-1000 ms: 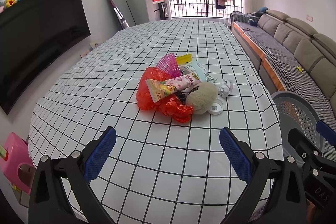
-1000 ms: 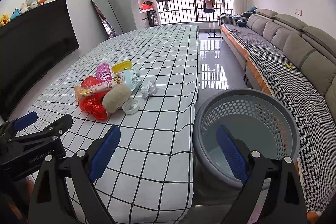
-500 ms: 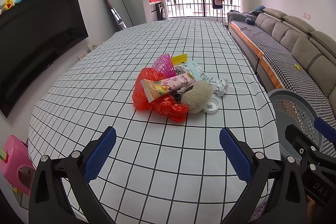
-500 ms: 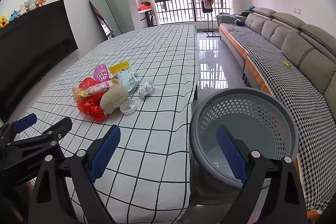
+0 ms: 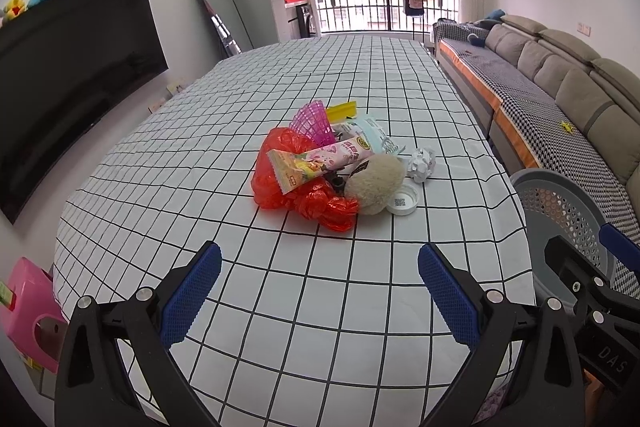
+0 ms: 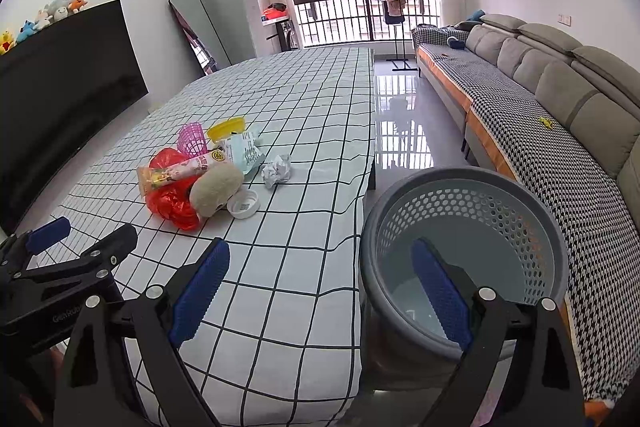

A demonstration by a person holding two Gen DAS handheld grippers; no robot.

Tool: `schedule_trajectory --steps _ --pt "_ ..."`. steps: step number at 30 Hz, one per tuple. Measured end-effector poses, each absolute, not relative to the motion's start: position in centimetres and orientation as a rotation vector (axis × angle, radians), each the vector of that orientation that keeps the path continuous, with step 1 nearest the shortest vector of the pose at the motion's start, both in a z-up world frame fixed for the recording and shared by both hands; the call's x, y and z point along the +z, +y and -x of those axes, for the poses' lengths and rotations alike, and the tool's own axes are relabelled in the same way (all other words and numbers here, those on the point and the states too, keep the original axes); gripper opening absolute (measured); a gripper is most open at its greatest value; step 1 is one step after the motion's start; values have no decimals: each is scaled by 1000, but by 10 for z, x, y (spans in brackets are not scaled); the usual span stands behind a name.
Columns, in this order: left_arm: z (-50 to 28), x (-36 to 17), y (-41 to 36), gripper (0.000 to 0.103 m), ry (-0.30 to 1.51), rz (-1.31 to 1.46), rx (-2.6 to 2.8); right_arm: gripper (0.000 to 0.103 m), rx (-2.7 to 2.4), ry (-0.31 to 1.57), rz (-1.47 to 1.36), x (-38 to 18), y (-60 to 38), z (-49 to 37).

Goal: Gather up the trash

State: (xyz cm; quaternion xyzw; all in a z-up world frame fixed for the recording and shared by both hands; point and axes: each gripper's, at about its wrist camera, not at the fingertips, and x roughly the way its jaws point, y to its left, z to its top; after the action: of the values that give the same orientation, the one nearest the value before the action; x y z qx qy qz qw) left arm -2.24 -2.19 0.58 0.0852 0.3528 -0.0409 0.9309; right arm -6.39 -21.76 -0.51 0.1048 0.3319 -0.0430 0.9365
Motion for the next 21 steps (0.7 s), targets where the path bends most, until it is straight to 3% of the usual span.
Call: schedule_trajectory --steps 21 --pt "-7 -21 3 97 794 -139 -40 89 -29 751 -227 -29 -210 31"
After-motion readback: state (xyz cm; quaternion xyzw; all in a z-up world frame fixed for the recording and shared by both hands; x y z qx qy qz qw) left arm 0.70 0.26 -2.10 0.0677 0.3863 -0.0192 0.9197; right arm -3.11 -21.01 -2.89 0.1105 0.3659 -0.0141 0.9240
